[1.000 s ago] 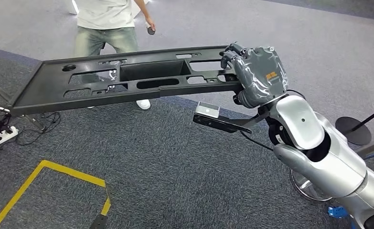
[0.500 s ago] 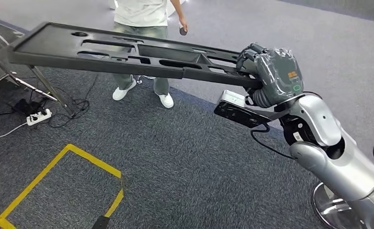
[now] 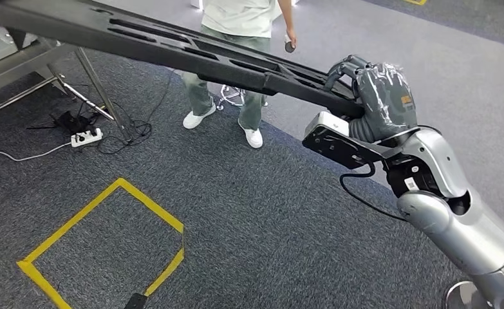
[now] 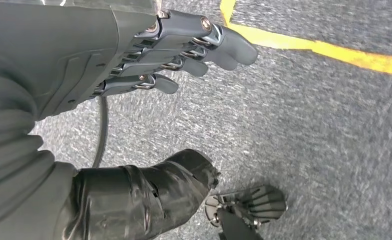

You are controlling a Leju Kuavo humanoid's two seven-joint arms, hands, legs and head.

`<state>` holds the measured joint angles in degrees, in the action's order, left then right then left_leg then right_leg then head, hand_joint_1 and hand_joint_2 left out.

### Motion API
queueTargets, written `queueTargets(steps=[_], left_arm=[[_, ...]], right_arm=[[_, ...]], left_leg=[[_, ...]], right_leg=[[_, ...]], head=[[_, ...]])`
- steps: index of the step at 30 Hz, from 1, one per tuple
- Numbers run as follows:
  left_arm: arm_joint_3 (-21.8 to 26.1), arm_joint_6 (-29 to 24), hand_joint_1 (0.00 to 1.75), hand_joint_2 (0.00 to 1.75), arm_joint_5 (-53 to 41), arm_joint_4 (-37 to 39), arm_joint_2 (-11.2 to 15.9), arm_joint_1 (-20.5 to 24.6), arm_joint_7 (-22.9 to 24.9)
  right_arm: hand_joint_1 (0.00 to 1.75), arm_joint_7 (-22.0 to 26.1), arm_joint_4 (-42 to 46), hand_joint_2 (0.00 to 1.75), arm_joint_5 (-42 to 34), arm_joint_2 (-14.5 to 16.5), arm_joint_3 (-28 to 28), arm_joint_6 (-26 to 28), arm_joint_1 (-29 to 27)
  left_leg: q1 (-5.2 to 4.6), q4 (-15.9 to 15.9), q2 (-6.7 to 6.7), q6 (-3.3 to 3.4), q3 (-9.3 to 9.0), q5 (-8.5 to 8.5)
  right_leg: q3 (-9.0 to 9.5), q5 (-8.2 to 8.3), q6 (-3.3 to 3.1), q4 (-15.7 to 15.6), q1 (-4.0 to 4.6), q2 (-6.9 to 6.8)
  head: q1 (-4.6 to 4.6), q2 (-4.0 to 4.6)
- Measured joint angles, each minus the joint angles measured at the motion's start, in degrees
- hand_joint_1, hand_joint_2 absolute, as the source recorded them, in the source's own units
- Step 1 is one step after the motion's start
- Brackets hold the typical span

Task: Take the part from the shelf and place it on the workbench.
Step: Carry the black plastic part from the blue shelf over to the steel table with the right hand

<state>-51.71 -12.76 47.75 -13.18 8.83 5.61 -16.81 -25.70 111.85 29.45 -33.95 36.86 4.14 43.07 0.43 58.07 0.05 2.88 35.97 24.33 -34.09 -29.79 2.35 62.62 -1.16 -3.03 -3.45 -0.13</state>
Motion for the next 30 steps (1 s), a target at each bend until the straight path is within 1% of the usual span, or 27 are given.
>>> queueTargets(steps=[1,2,3,4,5,6,7,8,9,10,11,12,13,14,15,17,18,19,20,21,22,23,25,26,28,29,30], left_arm=[[0.00,0.00,0.00,1.75,0.00,0.00,0.00,0.12,0.01],[0.00,0.00,0.00,1.75,0.01,0.00,0.00,0.23,0.02],[0.00,0.00,0.00,1.75,0.01,0.00,0.00,0.28,0.03],[0.00,0.00,0.00,1.75,0.01,0.00,0.00,0.27,0.03],[0.00,0.00,0.00,1.75,0.02,0.00,0.00,0.25,0.04],[0.00,0.00,0.00,1.75,0.03,0.00,0.00,0.22,0.04],[0.00,0.00,0.00,1.75,0.04,0.00,-0.01,0.22,0.04],[0.00,0.00,0.00,1.75,0.05,0.00,-0.05,0.25,0.04],[0.00,-0.01,0.00,1.75,0.08,0.00,-0.08,0.27,0.04],[0.00,-0.02,0.00,1.75,0.09,0.00,-0.12,0.28,0.05],[0.00,-0.04,0.00,1.75,0.12,0.00,-0.14,0.25,0.05],[0.00,-0.07,0.00,1.75,0.16,0.00,-0.13,0.16,0.08],[0.00,-0.08,0.00,1.75,0.19,0.00,-0.12,0.02,0.10],[-0.01,-0.08,0.00,1.75,0.23,0.00,-0.14,-0.07,0.12],[-0.01,-0.08,0.00,1.75,0.26,0.00,-0.15,-0.04,0.15],[-0.01,-0.08,0.00,1.75,0.32,0.00,-0.20,0.22,0.21],[-0.01,-0.08,0.00,1.75,0.37,0.00,-0.20,0.33,0.26],[-0.02,-0.09,0.00,1.75,0.42,0.00,-0.20,0.31,0.30],[-0.02,-0.09,0.00,1.75,0.47,0.00,-0.20,0.24,0.32],[-0.02,-0.09,0.00,1.75,0.52,0.00,-0.20,0.15,0.32],[-0.02,-0.09,0.00,1.75,0.57,0.00,-0.20,0.09,0.29],[-0.02,-0.09,0.00,1.75,0.60,0.00,-0.20,0.09,0.24],[-0.02,-0.09,0.00,1.75,0.64,0.00,-0.21,0.21,0.13],[-0.02,-0.09,0.00,1.75,0.66,0.00,-0.22,0.24,0.08],[-0.02,-0.09,0.00,1.75,0.71,0.01,-0.21,0.14,0.01],[-0.02,-0.10,0.00,1.75,0.72,0.01,-0.20,0.05,-0.04],[-0.02,-0.11,0.00,1.75,0.72,0.01,-0.20,0.01,-0.05]], right_arm=[[1.75,-0.01,0.02,1.75,0.24,-0.11,-0.09,0.04,-0.17],[1.75,-0.01,0.03,1.75,0.39,-0.22,-0.18,0.08,-0.38],[1.75,-0.01,0.03,1.75,0.46,-0.28,-0.24,0.10,-0.67],[1.75,-0.04,0.03,1.75,0.48,-0.32,-0.28,0.10,-1.00],[1.75,-0.08,0.03,1.75,0.49,-0.34,-0.31,0.11,-1.28],[1.75,-0.11,0.03,1.75,0.52,-0.37,-0.34,0.12,-1.47],[1.75,-0.15,0.03,1.75,0.59,-0.41,-0.40,0.13,-1.58],[1.75,-0.15,0.03,1.75,0.65,-0.44,-0.46,0.15,-1.65],[1.75,-0.11,0.04,1.75,0.69,-0.50,-0.52,0.23,-1.73],[1.75,-0.06,0.04,1.75,0.66,-0.55,-0.57,0.37,-1.89],[1.75,0.02,0.04,1.75,0.48,-0.60,-0.61,0.59,-2.08],[1.75,0.16,0.04,1.75,0.05,-0.64,-0.66,0.95,-2.28],[1.75,0.38,0.04,1.75,-0.79,-0.66,-0.73,1.60,-2.53],[1.75,0.82,0.04,1.75,-2.12,-0.66,-0.87,2.72,-2.88],[1.75,1.46,0.04,1.75,-3.86,-0.66,-1.11,4.25,-3.32],[1.75,3.08,0.05,1.75,-7.75,-0.62,-1.89,7.94,-4.47],[1.75,3.90,0.05,1.75,-9.60,-0.58,-2.36,9.74,-5.08],[1.75,4.68,0.05,1.75,-11.35,-0.48,-2.87,11.50,-5.78],[1.75,5.43,0.05,1.75,-12.99,-0.34,-3.41,13.18,-6.52],[1.75,6.20,0.05,1.75,-14.60,-0.19,-4.00,14.83,-7.25],[1.75,7.00,0.05,1.75,-16.30,-0.01,-4.67,16.39,-7.94],[1.75,7.75,0.05,1.75,-17.97,0.16,-5.37,17.70,-8.55],[1.75,9.09,0.10,1.75,-21.03,0.47,-6.91,19.78,-9.53],[1.75,9.56,0.16,1.75,-22.06,0.60,-7.61,20.46,-9.90],[1.75,10.32,0.34,1.75,-23.72,0.79,-8.74,21.52,-10.55],[1.75,10.66,0.42,1.75,-24.66,0.90,-9.22,21.99,-10.89],[1.75,11.04,0.48,1.75,-25.77,1.01,-9.60,22.47,-11.25]], left_leg=[[-0.04,0.00,-0.54,0.22,-0.10,0.07],[-0.10,0.02,-1.15,0.37,-0.15,0.13],[-0.18,0.07,-1.83,0.47,-0.21,0.19],[-0.26,0.14,-2.57,0.53,-0.28,0.25],[-0.34,0.26,-3.33,0.56,-0.35,0.33],[-0.37,0.41,-4.11,0.54,-0.43,0.44],[-0.38,0.57,-4.87,0.47,-0.48,0.57],[-0.42,0.75,-5.58,0.33,-0.38,0.68],[-0.36,0.88,-6.21,0.13,-0.20,0.73],[-0.23,0.94,-6.80,-0.13,0.04,0.71],[-0.07,0.90,-7.41,-0.44,0.27,0.62],[0.09,0.77,-8.03,-0.79,0.39,0.52],[0.13,0.77,-7.95,-1.12,0.48,0.56],[0.01,1.31,-6.88,-1.45,0.76,0.99],[-0.12,2.84,-5.23,-1.74,1.51,1.94],[-0.10,9.17,-1.76,-2.24,4.68,5.11],[0.04,12.89,-1.12,-2.47,6.66,6.54],[0.19,15.57,-0.86,-2.68,8.14,7.20],[0.32,16.36,-0.74,-2.87,8.67,6.87],[0.42,14.87,-0.53,-3.01,8.00,5.55],[0.50,11.43,-0.09,-3.10,6.23,3.59],[0.48,7.17,0.92,-3.11,4.04,1.96],[0.20,1.40,2.66,-2.61,0.97,0.29],[0.02,0.54,2.99,-2.23,0.58,0.37],[-0.08,0.62,1.94,-1.39,0.63,0.41],[0.01,0.45,1.36,-1.04,0.48,0.39],[0.10,0.27,0.83,-0.69,0.26,0.33]], right_leg=[[-1.92,-1.73,-0.04,3.91,0.03,1.44],[-4.22,-3.28,-0.10,8.12,0.11,2.22],[-6.22,-4.08,-0.15,11.37,0.18,2.60],[-7.45,-3.86,-0.27,12.90,0.21,2.79],[-7.53,-2.46,-0.46,12.04,0.22,2.90],[-6.53,-0.19,-0.71,9.03,0.22,3.21],[-4.92,2.18,-1.02,4.78,0.22,4.13],[-3.30,3.83,-1.28,0.91,0.15,5.53],[-2.09,4.79,-1.40,-1.85,0.10,6.68],[-1.47,4.99,-1.46,-3.25,0.15,7.47],[-1.25,4.85,-1.48,-3.49,0.22,7.49],[-1.12,4.92,-1.57,-3.69,0.29,6.84],[-0.87,4.99,-1.78,-4.00,0.23,6.15],[-0.55,5.06,-2.07,-4.38,0.08,5.45],[-0.22,5.15,-2.35,-4.77,-0.05,4.68],[0.19,5.05,-2.76,-5.08,-0.02,3.13],[0.27,4.93,-2.84,-5.07,0.04,2.33],[0.35,4.79,-2.85,-5.05,0.05,1.56],[0.45,4.65,-2.78,-5.04,0.02,0.82],[0.60,4.49,-2.65,-5.00,-0.04,0.13],[0.80,4.29,-2.45,-4.93,-0.12,-0.54],[1.04,4.05,-2.18,-4.84,-0.13,-1.16],[1.38,3.56,-1.50,-4.63,0.18,-2.20],[1.50,3.39,-1.18,-4.59,0.38,-2.65],[1.85,3.17,-0.57,-4.73,0.42,-3.47],[1.99,2.85,-0.25,-4.55,0.26,-3.10],[1.78,2.13,0.01,-3.71,0.04,-2.06]], head=[[0.17,0.00],[0.29,0.00],[0.36,0.00],[0.37,0.00],[0.38,0.00],[0.39,0.00],[0.39,0.00],[0.33,0.00],[0.25,0.00],[0.19,0.00],[0.13,0.00],[0.15,0.00],[0.16,0.00],[0.03,0.00],[-0.08,0.00],[-0.32,0.00],[-0.31,0.00],[-0.33,0.00],[-0.33,0.00],[-0.33,0.00],[-0.35,0.00],[-0.34,0.00],[-0.31,0.00],[-0.24,0.00],[-0.12,0.00],[-0.08,0.00],[-0.05,0.00]])
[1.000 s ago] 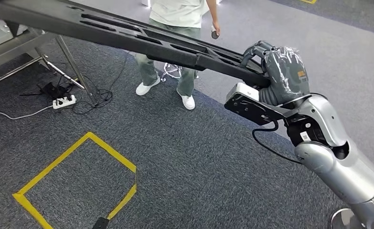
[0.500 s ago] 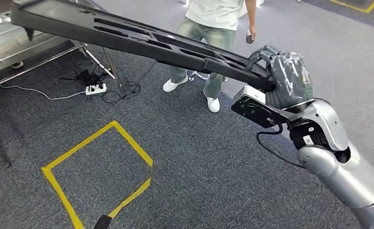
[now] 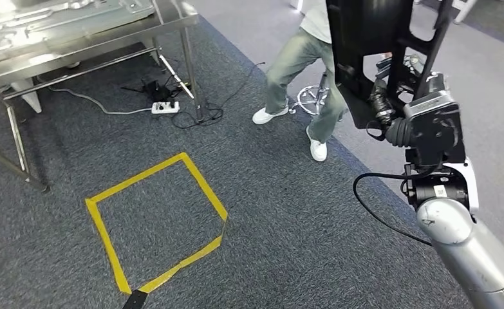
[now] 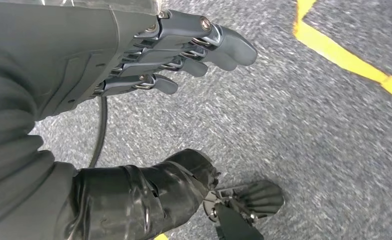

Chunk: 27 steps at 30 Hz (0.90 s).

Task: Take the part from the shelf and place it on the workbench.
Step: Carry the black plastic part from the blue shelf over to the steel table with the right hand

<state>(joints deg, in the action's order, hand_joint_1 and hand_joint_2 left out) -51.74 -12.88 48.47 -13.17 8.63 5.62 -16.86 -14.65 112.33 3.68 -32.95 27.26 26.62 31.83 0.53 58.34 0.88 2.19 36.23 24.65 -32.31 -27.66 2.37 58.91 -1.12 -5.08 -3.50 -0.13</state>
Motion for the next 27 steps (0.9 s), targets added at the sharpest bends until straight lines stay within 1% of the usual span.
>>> queueTargets(steps=[1,2,3,4,5,6,7,8,9,10,11,12,13,14,15,16,17,18,19,20,21,22,23,24,25,26,27], left_arm=[[0.00,-0.01,0.00,1.75,-0.01,0.00,0.01,0.06,-0.01],[0.00,-0.02,0.00,1.75,-0.01,-0.01,0.00,0.16,-0.01],[0.00,-0.02,0.00,1.75,-0.01,-0.01,-0.01,0.29,0.01],[0.00,-0.01,0.00,1.75,-0.01,-0.01,-0.02,0.37,0.03],[0.00,-0.01,0.00,1.75,0.01,-0.01,-0.03,0.37,0.05],[0.00,-0.01,0.00,1.75,0.02,-0.01,-0.04,0.33,0.08],[0.00,-0.01,0.00,1.75,0.04,-0.01,-0.04,0.30,0.10],[0.00,-0.01,0.00,1.75,0.05,-0.01,-0.04,0.29,0.12],[0.00,-0.02,0.00,1.75,0.05,-0.01,-0.05,0.31,0.15],[0.00,-0.02,0.00,1.75,0.05,-0.01,-0.10,0.36,0.20],[0.00,-0.02,0.00,1.75,0.05,-0.01,-0.14,0.42,0.31],[0.00,-0.02,0.00,1.75,0.05,-0.01,-0.17,0.42,0.43],[0.00,-0.03,0.00,1.75,0.06,-0.01,-0.19,0.39,0.55],[0.00,-0.04,0.00,1.75,0.07,0.00,-0.11,0.32,0.65],[0.00,-0.05,0.00,1.75,0.06,0.01,-0.13,0.19,0.72],[0.00,-0.05,0.00,1.75,0.06,0.01,-0.16,0.18,0.79],[0.00,-0.06,0.00,1.75,0.05,0.02,-0.20,0.24,0.90],[0.00,-0.05,0.00,1.75,0.05,0.02,-0.30,0.34,1.03],[0.00,-0.06,0.00,1.75,0.04,0.02,-0.32,0.49,1.13],[0.00,-0.07,0.00,1.75,0.03,0.02,-0.31,0.55,1.25],[0.00,-0.08,0.00,1.75,0.01,0.02,-0.31,0.53,1.33],[-0.01,-0.08,0.00,1.75,-0.03,0.02,-0.30,0.48,1.41],[-0.01,-0.08,0.00,1.75,-0.07,0.02,-0.29,0.43,1.48],[-0.01,-0.08,0.00,1.75,-0.10,0.02,-0.24,0.41,1.52],[-0.01,-0.08,0.00,1.75,-0.13,0.02,-0.16,0.43,1.54],[-0.01,-0.07,0.00,1.75,-0.15,0.02,-0.08,0.43,1.49],[-0.01,-0.07,0.00,1.75,-0.19,0.02,-0.01,0.41,1.45]], right_arm=[[1.75,0.52,0.04,1.75,-1.39,0.10,-0.38,0.59,-0.40],[1.75,1.12,0.06,1.75,-2.85,0.20,-0.74,1.29,-0.84],[1.75,1.85,0.08,1.75,-4.41,0.31,-1.10,2.16,-1.33],[1.75,2.56,0.08,1.75,-5.82,0.44,-1.45,3.03,-1.87],[1.75,3.13,0.08,1.75,-6.86,0.58,-1.69,3.76,-2.35],[1.75,3.58,0.08,1.75,-7.61,0.73,-1.88,4.34,-2.72],[1.75,3.87,0.08,1.75,-8.02,0.89,-2.06,4.73,-2.95],[1.75,4.09,0.08,1.75,-8.25,1.04,-2.31,5.07,-3.07],[1.75,4.23,0.07,1.75,-8.43,1.18,-2.57,5.34,-3.18],[1.75,4.33,0.05,1.75,-8.55,1.31,-2.83,5.71,-3.42],[1.75,4.40,0.07,1.75,-8.66,1.40,-3.04,6.15,-3.73],[1.75,4.46,0.09,1.75,-8.74,1.46,-3.17,6.55,-4.07],[1.75,4.53,0.11,1.75,-8.78,1.52,-3.27,6.93,-4.36],[1.75,4.62,0.15,1.75,-8.79,1.56,-3.33,7.19,-4.52],[1.75,4.73,0.16,1.75,-8.79,1.61,-3.38,7.34,-4.62],[1.75,4.84,0.17,1.75,-8.79,1.66,-3.44,7.45,-4.80],[1.75,4.93,0.18,1.75,-8.78,1.70,-3.56,7.54,-5.00],[1.75,4.99,0.19,1.75,-8.76,1.73,-3.73,7.58,-5.23],[1.75,5.02,0.19,1.75,-8.75,1.74,-3.92,7.61,-5.53],[1.75,5.02,0.19,1.75,-8.76,1.75,-4.08,7.62,-5.78],[1.75,5.02,0.19,1.75,-8.83,1.78,-4.18,7.64,-6.08],[1.75,5.03,0.19,1.75,-8.97,1.81,-4.24,7.68,-6.41],[1.75,5.05,0.19,1.75,-9.15,1.86,-4.29,7.73,-6.71],[1.75,5.11,0.19,1.75,-9.35,1.91,-4.36,7.77,-6.93],[1.75,5.21,0.19,1.75,-9.50,1.95,-4.45,7.80,-7.07],[1.75,5.39,0.19,1.75,-9.58,1.98,-4.62,7.81,-7.12],[1.75,5.61,0.19,1.75,-9.62,2.01,-4.82,7.81,-7.16]], left_leg=[[0.12,-0.18,-0.54,0.34,-0.22,-0.06],[0.14,-0.26,-1.11,0.56,-0.34,-0.09],[0.09,-0.26,-1.70,0.75,-0.36,-0.07],[0.03,-0.23,-2.39,0.89,-0.36,-0.04],[-0.04,-0.18,-3.10,0.94,-0.38,-0.01],[-0.10,-0.11,-3.84,0.97,-0.41,0.03],[-0.12,0.01,-4.59,0.94,-0.46,0.07],[-0.13,0.14,-5.32,0.85,-0.51,0.13],[-0.10,0.27,-5.97,0.75,-0.53,0.21],[-0.07,0.41,-6.58,0.59,-0.35,0.25],[0.04,0.52,-7.18,0.34,0.01,0.21],[0.25,0.58,-7.80,0.02,0.42,0.10],[0.43,0.52,-8.53,-0.39,0.80,-0.05],[0.52,0.37,-9.23,-0.84,0.96,-0.21],[0.51,0.38,-8.92,-1.19,1.02,-0.19],[0.33,1.04,-7.48,-1.56,1.34,0.29],[0.19,2.76,-5.52,-1.89,2.16,1.29],[0.17,5.56,-3.32,-2.15,3.53,2.77],[0.18,9.30,-1.93,-2.42,5.44,4.54],[0.26,12.78,-1.46,-2.59,7.25,5.88],[0.29,15.04,-1.32,-2.68,8.43,6.44],[0.30,15.18,-1.27,-2.67,8.49,5.94],[0.28,12.92,-1.25,-2.55,7.22,4.47],[0.23,8.99,-1.20,-2.29,4.97,2.60],[0.09,4.99,-1.07,-1.92,2.63,1.30],[-0.09,1.97,-0.97,-1.54,0.89,0.48],[-0.29,0.31,-0.89,-1.17,-0.10,0.26]], right_leg=[[-0.88,-1.30,0.17,2.07,-0.17,1.48],[-2.48,-3.00,0.22,5.36,-0.25,3.08],[-4.58,-4.81,0.21,9.46,-0.22,4.09],[-6.73,-6.16,0.20,13.37,-0.13,4.55],[-8.27,-6.56,0.16,15.87,-0.06,4.71],[-8.86,-5.80,0.05,16.29,-0.01,4.81],[-8.34,-4.00,-0.12,14.44,0.02,4.98],[-6.89,-1.58,-0.36,10.79,0.02,5.59],[-5.27,0.51,-0.62,6.79,0.00,6.72],[-3.92,1.78,-0.88,3.47,-0.14,8.67],[-3.10,2.36,-1.03,1.32,-0.22,10.21],[-2.85,2.27,-1.12,0.49,-0.24,11.18],[-2.76,2.13,-1.21,0.25,-0.22,11.52],[-2.61,2.22,-1.35,0.00,-0.27,10.76],[-2.32,2.30,-1.59,-0.28,-0.37,10.05],[-1.95,2.36,-1.87,-0.62,-0.51,9.23],[-1.60,2.41,-2.15,-0.96,-0.62,8.29],[-1.34,2.37,-2.35,-1.08,-0.52,7.39],[-1.23,2.24,-2.53,-1.09,-0.39,6.46],[-1.20,2.13,-2.65,-1.05,-0.27,5.56],[-1.18,2.03,-2.71,-1.01,-0.20,4.73],[-1.15,1.91,-2.69,-0.97,-0.12,4.08],[-1.09,1.81,-2.61,-0.93,-0.05,3.55],[-0.98,1.68,-2.49,-0.88,0.02,3.14],[-0.90,1.55,-2.34,-0.87,0.11,2.80],[-0.84,1.46,-2.15,-0.84,0.21,2.47],[-0.80,1.40,-1.93,-0.84,0.28,2.27]], head=[[0.10,0.00],[0.19,0.00],[0.25,0.00],[0.32,0.00],[0.31,0.00],[0.31,0.00],[0.31,0.00],[0.31,0.00],[0.33,0.00],[0.31,0.00],[0.34,0.00],[0.36,0.00],[0.37,0.00],[0.43,0.00],[0.41,0.00],[0.24,0.00],[0.06,0.00],[-0.12,0.00],[-0.29,0.00],[-0.31,0.00],[-0.32,0.00],[-0.33,0.00],[-0.33,0.00],[-0.33,0.00],[-0.32,0.00],[-0.29,0.00],[-0.31,0.00]])
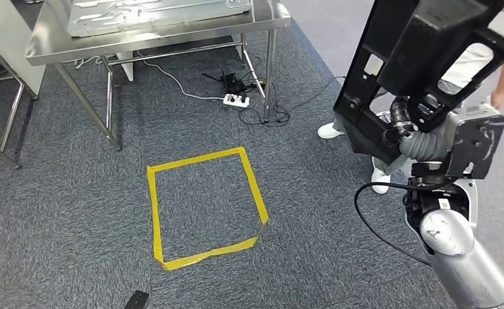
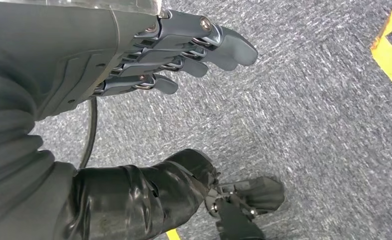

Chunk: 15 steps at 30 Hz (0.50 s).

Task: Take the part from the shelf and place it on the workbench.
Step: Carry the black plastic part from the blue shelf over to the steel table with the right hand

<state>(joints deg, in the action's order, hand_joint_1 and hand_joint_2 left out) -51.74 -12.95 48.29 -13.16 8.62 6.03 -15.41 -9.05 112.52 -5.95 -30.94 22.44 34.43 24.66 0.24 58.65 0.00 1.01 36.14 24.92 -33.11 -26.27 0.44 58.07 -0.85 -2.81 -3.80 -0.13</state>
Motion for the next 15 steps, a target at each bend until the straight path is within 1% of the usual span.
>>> queueTargets(steps=[2,3,4,5,6,8,9,10,11,12,13,14,15], left_arm=[[-0.01,-0.01,0.00,1.75,-0.07,0.00,0.07,-0.17,-0.10],[-0.01,0.01,0.00,1.75,-0.09,0.00,0.10,-0.28,-0.13],[-0.02,0.13,0.00,1.75,-0.07,0.00,0.13,-0.32,-0.19],[-0.02,0.38,0.00,1.75,0.01,0.00,0.14,-0.27,-0.23],[-0.02,0.78,0.00,1.75,0.11,0.00,0.14,-0.17,-0.28],[-0.01,1.75,0.00,1.75,0.39,0.00,0.15,-0.01,-0.35],[-0.01,2.15,0.00,1.75,0.53,0.00,0.15,-0.01,-0.37],[-0.01,2.44,0.00,1.75,0.66,0.00,0.16,-0.03,-0.38],[-0.01,2.63,0.00,1.75,0.78,0.00,0.17,-0.04,-0.38],[-0.02,2.73,0.00,1.75,0.87,0.00,0.18,-0.02,-0.35],[-0.02,2.78,0.00,1.75,0.96,0.00,0.19,0.01,-0.31],[-0.01,2.80,0.00,1.75,1.05,0.00,0.20,0.08,-0.26],[-0.01,2.81,0.00,1.75,1.16,0.00,0.24,0.11,-0.18]], right_arm=[[1.75,0.33,-0.01,1.75,-0.01,0.06,-0.38,-0.01,-0.12],[1.75,0.29,-0.02,1.75,0.00,0.09,-0.49,-0.05,-0.19],[1.75,0.04,-0.03,1.75,-0.01,0.10,-0.58,-0.20,-0.22],[1.75,-0.32,-0.05,1.75,-0.08,0.10,-0.66,-0.37,-0.17],[1.75,-0.76,-0.08,1.75,-0.26,0.10,-0.72,-0.58,-0.14],[1.75,-1.99,-0.22,1.75,-1.31,0.11,-0.76,-1.05,-0.09],[1.75,-2.92,-0.35,1.75,-2.27,0.12,-0.76,-1.25,-0.11],[1.75,-4.03,-0.54,1.75,-3.47,0.12,-0.76,-1.39,-0.10],[1.75,-5.20,-0.77,1.75,-4.68,0.12,-0.76,-1.44,-0.04],[1.75,-6.32,-1.01,1.75,-5.72,0.12,-0.75,-1.40,0.12],[1.75,-7.32,-1.29,1.75,-6.44,0.12,-0.75,-1.29,0.37],[1.75,-8.21,-1.56,1.75,-6.81,0.13,-0.71,-1.10,0.70],[1.75,-8.99,-1.83,1.75,-6.87,0.13,-0.67,-0.81,1.09]], left_leg=[[-0.26,-0.48,-0.02,0.57,-0.24,0.17],[-0.15,-0.64,-0.05,0.85,-0.46,0.17],[-0.04,-0.91,-0.06,1.09,-0.75,0.15],[0.12,-1.18,-0.07,1.36,-1.05,0.10],[0.21,-1.36,-0.08,1.57,-1.30,0.09],[0.11,-1.33,-0.19,1.91,-1.39,0.23],[0.06,-1.25,-0.29,2.00,-1.39,0.32],[0.02,-1.14,-0.42,2.04,-1.40,0.42],[0.01,-0.98,-0.60,2.02,-1.42,0.53],[0.01,-0.76,-0.81,1.96,-1.46,0.70],[0.01,-0.51,-0.99,1.83,-1.48,0.90],[-0.09,-0.21,-1.15,1.65,-1.36,1.08],[-0.16,0.01,-1.26,1.43,-1.18,1.19]], right_leg=[[0.15,-0.08,0.58,-0.07,0.11,-0.20],[0.20,-0.24,0.88,-0.07,0.04,-0.14],[0.13,-0.67,1.17,0.38,-0.02,0.20],[-0.46,-1.64,1.41,1.86,-0.08,0.74],[-1.70,-3.12,1.59,4.56,-0.17,1.38],[-5.66,-6.44,1.82,12.44,-0.20,2.26],[-7.38,-7.16,1.90,15.43,-0.21,2.39],[-8.22,-6.79,1.92,16.56,-0.23,2.42],[-7.99,-5.40,1.88,15.51,-0.25,2.43],[-6.62,-3.16,1.78,12.23,-0.27,2.44],[-4.75,-1.32,1.61,8.16,-0.27,2.49],[-3.10,-0.08,1.44,4.66,-0.18,2.57],[-1.96,0.57,1.21,2.23,-0.05,2.63]], head=[[-0.02,0.00],[-0.05,0.00],[0.05,0.00],[0.20,0.00],[0.41,0.00],[0.76,0.00],[0.84,0.00],[0.86,0.00],[0.87,0.00],[0.88,0.00],[0.87,0.00],[0.86,0.00],[0.86,0.00]])
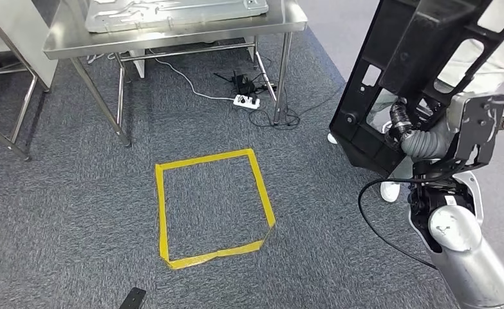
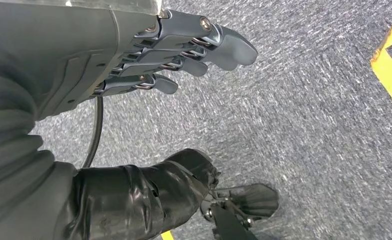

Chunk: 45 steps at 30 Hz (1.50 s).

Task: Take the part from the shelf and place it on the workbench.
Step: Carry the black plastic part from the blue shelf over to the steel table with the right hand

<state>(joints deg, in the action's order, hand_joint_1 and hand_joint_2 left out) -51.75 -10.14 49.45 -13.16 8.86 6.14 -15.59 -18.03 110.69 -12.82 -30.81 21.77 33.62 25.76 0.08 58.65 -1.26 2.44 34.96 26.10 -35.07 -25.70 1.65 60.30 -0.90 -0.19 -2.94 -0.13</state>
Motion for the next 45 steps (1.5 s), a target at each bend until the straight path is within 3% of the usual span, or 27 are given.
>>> queueTargets(steps=[2,5,7,9,10,11,12,14,16,19,21,22,24,26,27,28,30,31,34,37,40,41,42,43,45], left_arm=[[0.01,0.00,0.00,1.75,0.17,0.00,0.11,-0.02,0.15],[0.00,0.06,0.00,1.75,0.25,0.00,0.26,-0.07,0.28],[0.00,0.10,0.00,1.75,0.26,0.00,0.34,0.01,0.32],[0.01,0.09,0.00,1.75,0.22,0.00,0.39,-0.01,0.38],[0.00,0.09,0.00,1.75,0.18,0.00,0.39,-0.07,0.42],[0.00,0.09,0.00,1.75,0.14,0.00,0.39,-0.12,0.46],[-0.01,0.08,0.00,1.75,0.10,0.00,0.39,-0.15,0.48],[-0.01,0.04,0.00,1.75,0.01,0.00,0.40,-0.12,0.50],[0.00,-0.01,0.00,1.75,-0.07,0.00,0.42,-0.04,0.55],[-0.01,-0.02,0.00,1.75,-0.15,0.00,0.43,-0.07,0.64],[-0.01,-0.03,0.00,1.75,-0.21,0.00,0.43,-0.10,0.64],[-0.01,-0.04,0.00,1.75,-0.22,0.00,0.43,-0.04,0.64],[-0.01,-0.04,0.00,1.75,-0.21,0.00,0.43,0.07,0.66],[-0.01,-0.03,0.00,1.75,-0.20,0.00,0.43,0.00,0.72],[-0.01,-0.02,0.00,1.75,-0.20,0.00,0.43,-0.05,0.76],[-0.01,-0.02,0.00,1.75,-0.20,0.00,0.43,-0.08,0.80],[-0.01,-0.01,0.00,1.75,-0.20,0.00,0.42,-0.05,0.82],[-0.01,-0.01,0.00,1.75,-0.19,0.00,0.41,-0.03,0.82],[-0.01,0.00,0.00,1.75,-0.15,0.00,0.40,-0.06,0.84],[-0.01,0.07,0.00,1.75,-0.10,0.00,0.46,0.00,0.84],[-0.01,0.05,0.00,1.75,-0.09,0.00,0.49,0.06,0.84],[-0.01,0.02,0.00,1.75,-0.10,0.00,0.50,-0.04,0.85],[-0.01,-0.01,0.00,1.75,-0.12,0.00,0.51,-0.15,0.86],[-0.01,-0.04,0.00,1.75,-0.13,0.00,0.52,-0.23,0.88],[-0.01,-0.11,0.00,1.75,-0.18,0.00,0.55,-0.22,0.91]], right_arm=[[1.75,-0.92,-0.50,1.75,0.39,-0.01,0.10,0.64,0.55],[1.75,-1.19,-1.08,1.75,1.05,-0.02,0.27,1.16,1.00],[1.75,-1.14,-1.31,1.75,1.73,-0.01,0.36,1.52,1.32],[1.75,-0.74,-1.52,1.75,3.09,0.00,0.41,2.20,1.46],[1.75,-0.40,-1.60,1.75,4.01,0.01,0.44,2.62,1.45],[1.75,-0.05,-1.64,1.75,5.01,0.03,0.46,3.06,1.44],[1.75,0.25,-1.67,1.75,5.93,0.04,0.48,3.45,1.44],[1.75,0.53,-1.67,1.75,7.20,0.07,0.48,3.93,1.45],[1.75,0.57,-1.67,1.75,7.89,0.10,0.48,4.19,1.53],[1.75,0.48,-1.65,1.75,8.49,0.16,0.52,4.25,1.61],[1.75,0.24,-1.63,1.75,8.48,0.17,0.55,3.86,1.74],[1.75,0.13,-1.62,1.75,8.44,0.17,0.57,3.58,1.87],[1.75,-0.01,-1.63,1.75,8.40,0.17,0.60,2.95,2.08],[1.75,-0.30,-1.65,1.75,8.41,0.17,0.72,2.44,2.08],[1.75,-0.48,-1.66,1.75,8.42,0.17,0.81,2.29,2.07],[1.75,-0.62,-1.66,1.75,8.45,0.16,0.89,2.24,2.08],[1.75,-0.72,-1.65,1.75,8.53,0.15,0.96,2.25,2.16],[1.75,-0.72,-1.64,1.75,8.56,0.14,0.96,2.25,2.23],[1.75,-0.77,-1.63,1.75,8.58,0.10,0.98,2.24,2.33],[1.75,-0.84,-1.61,1.75,8.65,0.12,0.98,2.07,2.50],[1.75,-1.01,-1.58,1.75,8.88,0.13,1.01,1.38,2.83],[1.75,-1.16,-1.58,1.75,8.93,0.13,1.06,1.11,2.82],[1.75,-1.39,-1.60,1.75,8.98,0.13,1.14,0.83,2.79],[1.75,-1.63,-1.62,1.75,9.01,0.13,1.23,0.57,2.78],[1.75,-2.05,-1.66,1.75,9.07,0.13,1.36,0.04,2.83]], left_leg=[[-0.13,0.13,-0.10,-0.45,0.33,-0.01],[-0.14,0.91,0.05,-1.29,0.69,0.65],[0.01,5.65,0.33,-1.92,3.03,3.11],[0.10,13.25,0.47,-2.31,7.09,6.11],[0.12,15.90,0.50,-2.38,8.68,6.67],[0.12,16.48,0.52,-2.35,9.28,6.10],[0.12,14.80,0.54,-2.24,8.72,4.52],[0.07,7.24,0.63,-1.72,5.23,0.43],[-0.21,1.48,0.73,-1.20,2.41,-1.28],[-0.38,0.14,0.67,-0.51,1.72,-1.04],[-0.14,-0.44,0.61,0.16,1.04,-1.03],[-0.03,-0.69,0.59,0.48,0.67,-1.00],[-0.07,-0.74,0.56,0.94,0.30,-0.72],[-0.12,-0.64,0.52,1.08,0.01,-0.33],[-0.13,-0.55,0.46,1.05,-0.22,-0.08],[-0.13,-0.44,0.37,0.97,-0.51,0.19],[-0.23,-0.16,0.18,0.69,-0.96,0.78],[-0.30,-0.03,0.10,0.49,-1.00,1.00],[-0.36,-0.19,0.02,-0.19,-0.93,1.12],[-0.30,1.76,0.26,-1.13,-0.04,2.39],[0.04,12.01,0.51,-1.87,5.82,5.99],[0.11,14.71,0.54,-1.99,7.72,6.29],[0.14,15.55,0.56,-2.03,8.72,5.58],[0.15,14.24,0.58,-2.01,8.63,3.85],[0.14,7.01,0.67,-1.69,5.80,-0.68]], right_leg=[[0.32,-0.13,-0.42,-0.95,0.29,0.05],[0.45,0.04,-1.32,-1.31,-0.12,-0.09],[0.70,0.03,-1.86,-1.52,-0.30,-0.25],[0.74,-0.13,-2.17,-1.46,-0.23,-0.31],[0.77,-0.22,-2.23,-1.41,-0.19,-0.33],[0.84,-0.33,-2.25,-1.36,-0.16,-0.33],[0.99,-0.47,-2.22,-1.32,-0.15,-0.33],[1.51,-0.87,-2.02,-1.30,-0.13,-0.32],[1.71,-1.17,-1.58,-1.28,0.05,-0.29],[1.80,-1.36,-0.65,-1.52,0.16,-0.27],[1.46,-2.42,-0.07,-0.12,0.07,-0.21],[0.47,-3.59,0.12,2.16,0.03,-0.16],[-3.25,-6.47,0.32,9.29,-0.01,-0.09],[-6.54,-7.20,0.46,14.27,-0.08,-0.06],[-6.80,-5.96,0.44,13.79,-0.10,-0.06],[-5.94,-3.80,0.35,11.16,-0.12,-0.06],[-2.67,0.22,-0.04,3.45,-0.01,0.01],[-1.43,1.07,-0.22,0.74,0.13,0.05],[-0.60,0.88,-0.66,-1.22,0.42,0.11],[0.34,0.86,-1.51,-2.14,-0.15,-0.03],[1.27,0.30,-2.07,-2.43,-0.22,-0.21],[1.54,0.04,-2.12,-2.42,-0.21,-0.21],[1.88,-0.24,-2.10,-2.41,-0.21,-0.20],[2.30,-0.56,-2.05,-2.41,-0.23,-0.18],[3.26,-1.27,-1.77,-2.41,-0.24,-0.14]], head=[[-0.03,0.00],[-0.11,0.00],[-0.24,0.00],[-0.31,0.00],[-0.31,0.00],[-0.32,0.00],[-0.32,0.00],[-0.31,0.00],[-0.27,0.00],[-0.25,0.00],[-0.15,0.00],[-0.10,0.00],[-0.05,0.00],[-0.06,0.00],[-0.05,0.00],[-0.05,0.00],[-0.06,0.00],[-0.07,0.00],[-0.10,0.00],[-0.24,0.00],[-0.51,0.00],[-0.50,0.00],[-0.50,0.00],[-0.50,0.00],[-0.49,0.00]])
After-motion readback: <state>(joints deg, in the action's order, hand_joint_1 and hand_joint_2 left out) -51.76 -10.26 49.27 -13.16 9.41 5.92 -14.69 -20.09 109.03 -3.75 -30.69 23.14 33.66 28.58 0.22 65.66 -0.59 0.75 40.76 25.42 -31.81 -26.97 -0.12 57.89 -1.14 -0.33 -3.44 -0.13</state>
